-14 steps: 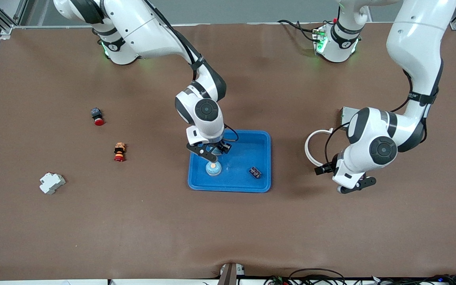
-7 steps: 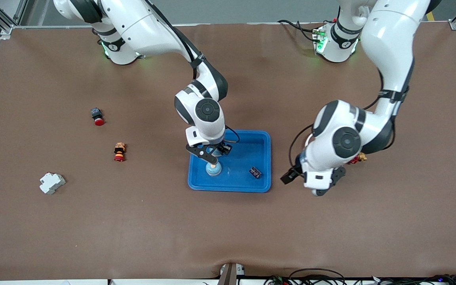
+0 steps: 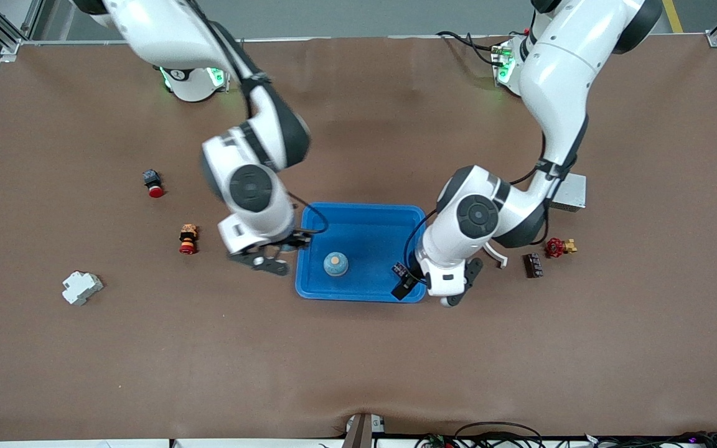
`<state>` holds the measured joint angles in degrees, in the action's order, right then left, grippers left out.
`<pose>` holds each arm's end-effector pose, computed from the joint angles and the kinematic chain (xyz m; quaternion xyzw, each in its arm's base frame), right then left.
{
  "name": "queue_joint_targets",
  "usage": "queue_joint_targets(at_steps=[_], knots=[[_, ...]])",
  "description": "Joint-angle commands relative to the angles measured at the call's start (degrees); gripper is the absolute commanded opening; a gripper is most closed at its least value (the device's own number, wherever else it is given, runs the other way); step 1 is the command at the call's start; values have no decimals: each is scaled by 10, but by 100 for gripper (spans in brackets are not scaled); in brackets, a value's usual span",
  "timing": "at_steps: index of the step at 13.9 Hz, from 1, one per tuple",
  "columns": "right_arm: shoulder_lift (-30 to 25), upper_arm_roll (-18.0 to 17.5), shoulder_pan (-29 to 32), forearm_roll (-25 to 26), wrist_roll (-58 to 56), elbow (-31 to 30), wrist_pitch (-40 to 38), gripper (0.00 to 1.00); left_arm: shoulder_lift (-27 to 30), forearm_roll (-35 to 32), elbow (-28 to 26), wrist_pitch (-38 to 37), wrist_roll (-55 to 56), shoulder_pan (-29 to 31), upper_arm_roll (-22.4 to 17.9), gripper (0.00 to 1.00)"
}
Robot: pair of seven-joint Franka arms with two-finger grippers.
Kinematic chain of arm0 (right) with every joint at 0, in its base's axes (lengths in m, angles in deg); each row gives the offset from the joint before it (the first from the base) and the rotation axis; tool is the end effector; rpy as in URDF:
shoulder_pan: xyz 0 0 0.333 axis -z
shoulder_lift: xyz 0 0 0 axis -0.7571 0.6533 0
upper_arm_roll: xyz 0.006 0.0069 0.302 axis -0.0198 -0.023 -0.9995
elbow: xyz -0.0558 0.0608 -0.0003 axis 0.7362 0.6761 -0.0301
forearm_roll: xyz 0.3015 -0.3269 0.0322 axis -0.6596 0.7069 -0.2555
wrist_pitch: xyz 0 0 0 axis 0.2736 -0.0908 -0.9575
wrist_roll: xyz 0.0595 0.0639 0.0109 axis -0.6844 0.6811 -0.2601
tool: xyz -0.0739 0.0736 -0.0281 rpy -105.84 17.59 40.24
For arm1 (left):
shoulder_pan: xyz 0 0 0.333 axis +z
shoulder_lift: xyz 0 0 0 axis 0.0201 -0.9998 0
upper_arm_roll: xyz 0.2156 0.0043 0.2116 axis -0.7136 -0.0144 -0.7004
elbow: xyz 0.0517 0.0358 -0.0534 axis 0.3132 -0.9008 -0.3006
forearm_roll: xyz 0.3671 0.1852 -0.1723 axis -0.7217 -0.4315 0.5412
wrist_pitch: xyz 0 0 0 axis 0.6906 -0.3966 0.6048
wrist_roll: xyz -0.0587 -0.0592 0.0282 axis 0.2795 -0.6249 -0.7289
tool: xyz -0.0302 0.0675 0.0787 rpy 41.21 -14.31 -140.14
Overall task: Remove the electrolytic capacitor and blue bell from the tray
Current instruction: 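Grasp the second capacitor with the left gripper while the right gripper carries the bell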
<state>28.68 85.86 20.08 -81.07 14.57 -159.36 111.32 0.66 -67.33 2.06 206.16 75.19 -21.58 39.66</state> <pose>0.6549 0.3342 0.3309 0.9920 -0.1181 -0.0345 0.0285 0.6653 -0.4209 0.2325 0.8917 0.4326 -0.0172 0.1317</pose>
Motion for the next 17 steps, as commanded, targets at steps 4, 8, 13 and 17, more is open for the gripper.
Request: queue_joint_targets(at_steps=[4,8,13,17], knots=[[-120,-10,120,11,-233,-140,21,0,-44,0,17,36,11,-28,-25,100],[-157,-11,201,11,-375,-213,82,0,-59,0,16,36,12,-57,-59,100],[-155,-12,302,-21,-538,-297,192,0,-69,0,15,36,11,-66,-60,100],[-121,-12,351,-50,-614,-303,213,0,-78,-22,14,36,11,-66,-61,100]])
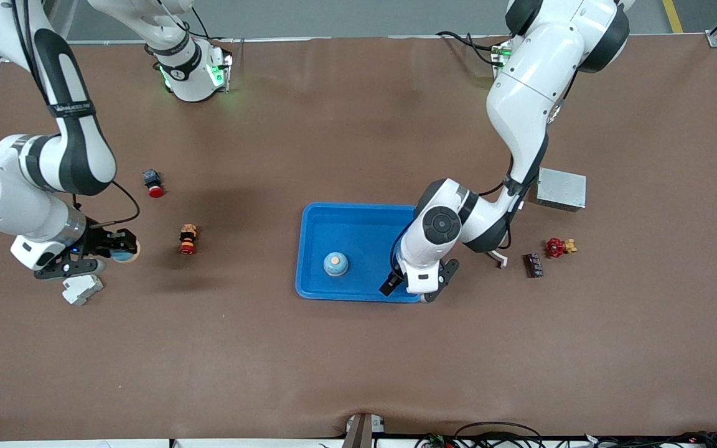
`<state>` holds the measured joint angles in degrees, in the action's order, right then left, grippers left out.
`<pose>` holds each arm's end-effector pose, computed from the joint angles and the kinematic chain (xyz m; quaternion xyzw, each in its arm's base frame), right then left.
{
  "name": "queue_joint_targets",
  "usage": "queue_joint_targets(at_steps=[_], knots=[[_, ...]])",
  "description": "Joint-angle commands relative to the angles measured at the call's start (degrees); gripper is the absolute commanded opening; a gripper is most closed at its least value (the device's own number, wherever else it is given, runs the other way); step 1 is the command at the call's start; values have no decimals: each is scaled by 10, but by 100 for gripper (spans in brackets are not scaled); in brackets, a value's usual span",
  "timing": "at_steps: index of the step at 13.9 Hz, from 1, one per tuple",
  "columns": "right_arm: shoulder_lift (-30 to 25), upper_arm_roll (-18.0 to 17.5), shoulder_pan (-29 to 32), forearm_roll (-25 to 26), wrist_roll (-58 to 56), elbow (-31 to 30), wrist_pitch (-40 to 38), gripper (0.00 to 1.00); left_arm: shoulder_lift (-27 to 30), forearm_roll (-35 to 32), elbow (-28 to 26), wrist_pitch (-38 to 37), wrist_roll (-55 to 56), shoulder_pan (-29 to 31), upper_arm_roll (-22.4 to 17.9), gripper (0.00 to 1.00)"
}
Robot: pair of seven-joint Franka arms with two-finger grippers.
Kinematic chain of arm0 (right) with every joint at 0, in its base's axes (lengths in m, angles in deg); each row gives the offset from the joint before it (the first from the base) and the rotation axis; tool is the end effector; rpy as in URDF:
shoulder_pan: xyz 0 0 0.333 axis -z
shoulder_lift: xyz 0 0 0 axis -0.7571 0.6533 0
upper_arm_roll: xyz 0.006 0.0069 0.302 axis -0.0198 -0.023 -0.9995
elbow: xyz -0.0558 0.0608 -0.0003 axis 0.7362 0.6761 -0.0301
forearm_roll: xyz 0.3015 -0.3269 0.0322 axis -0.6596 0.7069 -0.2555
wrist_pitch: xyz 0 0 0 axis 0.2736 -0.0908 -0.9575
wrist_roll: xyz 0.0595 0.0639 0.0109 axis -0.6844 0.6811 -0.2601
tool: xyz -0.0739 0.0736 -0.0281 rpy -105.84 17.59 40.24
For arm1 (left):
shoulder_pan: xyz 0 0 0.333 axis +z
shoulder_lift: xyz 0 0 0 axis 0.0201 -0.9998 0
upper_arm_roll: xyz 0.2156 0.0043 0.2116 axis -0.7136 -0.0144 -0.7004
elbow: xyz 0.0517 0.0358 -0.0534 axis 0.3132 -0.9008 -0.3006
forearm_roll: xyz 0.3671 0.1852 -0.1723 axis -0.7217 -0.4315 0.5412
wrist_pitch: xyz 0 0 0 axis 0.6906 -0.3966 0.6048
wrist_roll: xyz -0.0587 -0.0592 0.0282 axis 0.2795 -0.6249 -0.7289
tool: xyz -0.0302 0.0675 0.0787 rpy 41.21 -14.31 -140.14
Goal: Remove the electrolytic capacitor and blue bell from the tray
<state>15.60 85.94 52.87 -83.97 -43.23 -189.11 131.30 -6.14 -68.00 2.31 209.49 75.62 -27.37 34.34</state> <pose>0.6345 -0.0673 0.2607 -0.9966 -0.0792 0.0116 0.0207 0.6430 -0.4326 0.1400 0.9026 0.4213 -0.0119 0.0882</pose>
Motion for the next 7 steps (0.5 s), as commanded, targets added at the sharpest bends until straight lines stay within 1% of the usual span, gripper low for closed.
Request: queue_joint_targets(at_steps=[1,3,4,5,7], knots=[[22,-13,29,-26,-52,-6,21,0,-11,-15,11,3,7,-8,-8,100],[39,-13,39,-28,-64,-9,44,0,-11,-15,10,3,7,-8,-8,100],[49,-12,40,-28,-65,-12,64,0,-10,-14,11,3,8,-8,-7,81],[59,-12,42,-28,-69,-16,85,0,-10,-14,11,3,8,-8,-8,52],[79,-12,49,-28,-76,-16,102,0,-8,-15,11,3,7,-8,-8,14]])
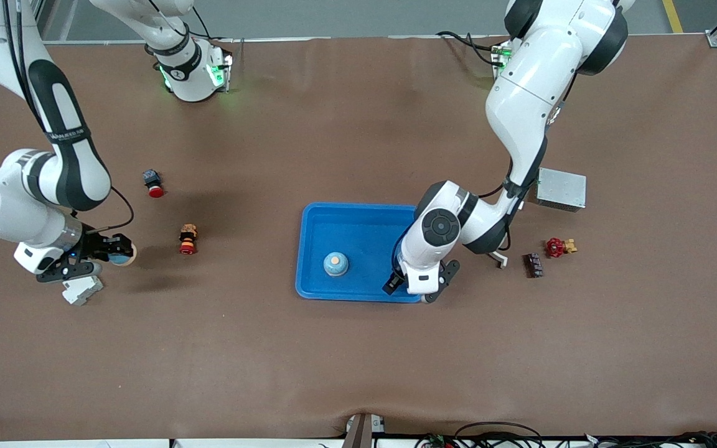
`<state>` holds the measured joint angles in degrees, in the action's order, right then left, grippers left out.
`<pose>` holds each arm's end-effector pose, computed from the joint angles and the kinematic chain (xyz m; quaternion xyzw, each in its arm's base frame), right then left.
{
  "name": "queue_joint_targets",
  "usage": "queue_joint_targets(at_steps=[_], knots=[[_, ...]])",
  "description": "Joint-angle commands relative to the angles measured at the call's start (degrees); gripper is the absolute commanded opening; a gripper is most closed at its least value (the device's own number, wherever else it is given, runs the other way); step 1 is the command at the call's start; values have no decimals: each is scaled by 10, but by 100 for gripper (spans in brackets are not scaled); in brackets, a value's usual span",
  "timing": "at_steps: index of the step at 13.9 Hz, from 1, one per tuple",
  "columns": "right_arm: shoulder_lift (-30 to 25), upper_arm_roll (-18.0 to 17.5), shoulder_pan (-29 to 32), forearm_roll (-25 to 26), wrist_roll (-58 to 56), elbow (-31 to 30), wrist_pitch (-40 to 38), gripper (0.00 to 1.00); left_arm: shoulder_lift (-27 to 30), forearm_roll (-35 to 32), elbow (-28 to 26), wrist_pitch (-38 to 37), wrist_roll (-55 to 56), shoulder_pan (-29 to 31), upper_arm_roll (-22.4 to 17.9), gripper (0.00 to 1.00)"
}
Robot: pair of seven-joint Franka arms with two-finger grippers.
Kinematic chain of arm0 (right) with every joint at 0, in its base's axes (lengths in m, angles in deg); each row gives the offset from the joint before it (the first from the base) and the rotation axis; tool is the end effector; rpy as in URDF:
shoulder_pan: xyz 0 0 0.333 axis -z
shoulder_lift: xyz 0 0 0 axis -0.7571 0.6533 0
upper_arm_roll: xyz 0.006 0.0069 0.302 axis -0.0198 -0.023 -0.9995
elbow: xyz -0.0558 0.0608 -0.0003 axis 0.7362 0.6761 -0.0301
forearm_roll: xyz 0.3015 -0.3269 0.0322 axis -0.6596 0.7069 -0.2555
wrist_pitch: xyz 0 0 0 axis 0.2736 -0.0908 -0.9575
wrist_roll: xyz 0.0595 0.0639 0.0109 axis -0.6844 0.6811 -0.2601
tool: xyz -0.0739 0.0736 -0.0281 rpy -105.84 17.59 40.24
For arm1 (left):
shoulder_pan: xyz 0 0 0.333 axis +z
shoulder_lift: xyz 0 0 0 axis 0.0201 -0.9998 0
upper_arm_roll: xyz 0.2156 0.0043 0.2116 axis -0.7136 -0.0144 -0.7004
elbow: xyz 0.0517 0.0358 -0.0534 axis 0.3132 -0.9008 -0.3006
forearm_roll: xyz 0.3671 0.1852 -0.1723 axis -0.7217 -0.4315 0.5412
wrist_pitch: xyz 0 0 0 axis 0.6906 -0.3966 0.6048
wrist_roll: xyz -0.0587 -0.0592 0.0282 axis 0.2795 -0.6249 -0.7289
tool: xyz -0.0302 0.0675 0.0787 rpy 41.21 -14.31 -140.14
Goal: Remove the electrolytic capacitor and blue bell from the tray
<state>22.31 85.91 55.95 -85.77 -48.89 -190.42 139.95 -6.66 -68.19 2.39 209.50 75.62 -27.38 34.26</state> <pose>0.6254 -0.1019 0.1888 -0.9958 -0.0877 0.0032 0.0245 0.6422 -0.4314 0.1336 0.9031 0.4209 -0.0128 0.0844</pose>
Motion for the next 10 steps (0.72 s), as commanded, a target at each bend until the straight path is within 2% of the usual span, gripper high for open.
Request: queue_joint_targets(at_steps=[1,7,8,10], knots=[[20,-11,19,-10,-20,-2,19,0,-1,-13,10,2,8,-8,-7,0],[43,-11,19,-10,-20,-3,54,0,25,-10,13,-7,28,1,-7,0],[44,-11,19,-10,-20,-3,56,0,37,-9,13,-16,26,6,-7,0],[50,-11,19,-10,-20,-3,61,0,73,-16,13,-84,14,15,-7,0]])
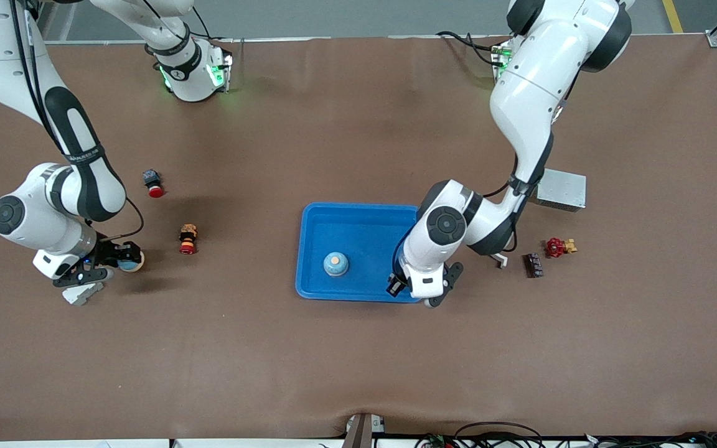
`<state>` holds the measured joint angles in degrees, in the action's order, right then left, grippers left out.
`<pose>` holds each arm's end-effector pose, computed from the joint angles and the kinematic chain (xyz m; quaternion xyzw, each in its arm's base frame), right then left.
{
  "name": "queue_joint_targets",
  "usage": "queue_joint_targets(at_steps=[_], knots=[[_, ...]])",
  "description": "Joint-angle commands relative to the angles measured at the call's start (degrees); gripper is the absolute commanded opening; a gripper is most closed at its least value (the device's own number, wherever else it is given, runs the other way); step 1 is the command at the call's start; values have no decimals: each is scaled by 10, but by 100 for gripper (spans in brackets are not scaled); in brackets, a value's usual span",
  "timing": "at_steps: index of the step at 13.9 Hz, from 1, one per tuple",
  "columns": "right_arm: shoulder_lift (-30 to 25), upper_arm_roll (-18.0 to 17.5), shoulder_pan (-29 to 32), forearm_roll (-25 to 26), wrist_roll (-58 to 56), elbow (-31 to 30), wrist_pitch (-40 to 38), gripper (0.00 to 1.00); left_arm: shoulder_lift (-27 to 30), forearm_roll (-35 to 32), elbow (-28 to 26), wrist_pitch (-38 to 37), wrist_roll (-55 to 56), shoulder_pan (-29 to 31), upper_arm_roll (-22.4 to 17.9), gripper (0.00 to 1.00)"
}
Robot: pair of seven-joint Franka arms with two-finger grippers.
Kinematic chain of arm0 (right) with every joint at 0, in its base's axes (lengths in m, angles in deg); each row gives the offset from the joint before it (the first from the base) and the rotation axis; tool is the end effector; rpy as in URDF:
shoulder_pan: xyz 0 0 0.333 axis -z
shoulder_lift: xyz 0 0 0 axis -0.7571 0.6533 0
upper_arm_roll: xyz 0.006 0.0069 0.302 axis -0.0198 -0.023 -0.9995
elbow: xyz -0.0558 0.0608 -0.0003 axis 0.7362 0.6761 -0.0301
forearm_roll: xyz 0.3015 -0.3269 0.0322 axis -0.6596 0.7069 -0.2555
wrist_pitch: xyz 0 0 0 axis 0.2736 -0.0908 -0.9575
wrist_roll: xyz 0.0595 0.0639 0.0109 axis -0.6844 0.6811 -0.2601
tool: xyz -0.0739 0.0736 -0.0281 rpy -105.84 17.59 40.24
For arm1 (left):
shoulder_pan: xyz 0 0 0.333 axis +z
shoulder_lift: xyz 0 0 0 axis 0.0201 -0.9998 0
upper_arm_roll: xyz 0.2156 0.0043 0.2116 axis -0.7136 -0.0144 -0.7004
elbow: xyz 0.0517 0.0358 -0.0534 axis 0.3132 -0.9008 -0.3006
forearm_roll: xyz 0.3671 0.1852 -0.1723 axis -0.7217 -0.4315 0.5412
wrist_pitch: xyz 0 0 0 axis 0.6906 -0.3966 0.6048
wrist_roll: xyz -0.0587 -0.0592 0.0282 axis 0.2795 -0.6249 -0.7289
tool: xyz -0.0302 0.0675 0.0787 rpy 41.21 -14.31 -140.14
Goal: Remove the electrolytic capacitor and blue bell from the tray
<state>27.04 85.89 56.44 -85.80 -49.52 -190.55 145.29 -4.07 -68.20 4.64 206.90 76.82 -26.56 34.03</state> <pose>0.6198 -0.1079 0.1437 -0.9960 -0.0871 0.0002 0.0188 0.6644 -0.4257 0.1830 0.8945 0.4361 0.0010 0.0982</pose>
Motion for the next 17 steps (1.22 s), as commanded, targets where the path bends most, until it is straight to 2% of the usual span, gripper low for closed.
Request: queue_joint_targets(at_steps=[1,4,6,8,9,10,14,17], knots=[[5,-11,14,-10,-13,-2,15,0,67,-14,-10,-96,-28,18,-1,0],[11,-11,14,-10,-13,-2,21,0,141,7,-30,-207,-188,68,5,0],[12,-11,14,-10,-12,-2,21,1,198,39,-67,-255,-301,114,5,0],[14,-12,16,-10,-12,-2,21,8,244,44,-103,-291,-408,163,5,0],[14,-12,16,-10,-12,-1,21,19,260,44,-116,-315,-462,186,4,0],[14,-12,15,-11,-9,0,21,99,265,41,-121,-336,-515,209,3,0],[5,-13,8,-10,-7,5,5,100,258,-15,-136,-342,-696,290,2,0],[-35,-15,-19,-10,20,25,-64,100,242,-19,-133,-324,-810,345,-1,0]])
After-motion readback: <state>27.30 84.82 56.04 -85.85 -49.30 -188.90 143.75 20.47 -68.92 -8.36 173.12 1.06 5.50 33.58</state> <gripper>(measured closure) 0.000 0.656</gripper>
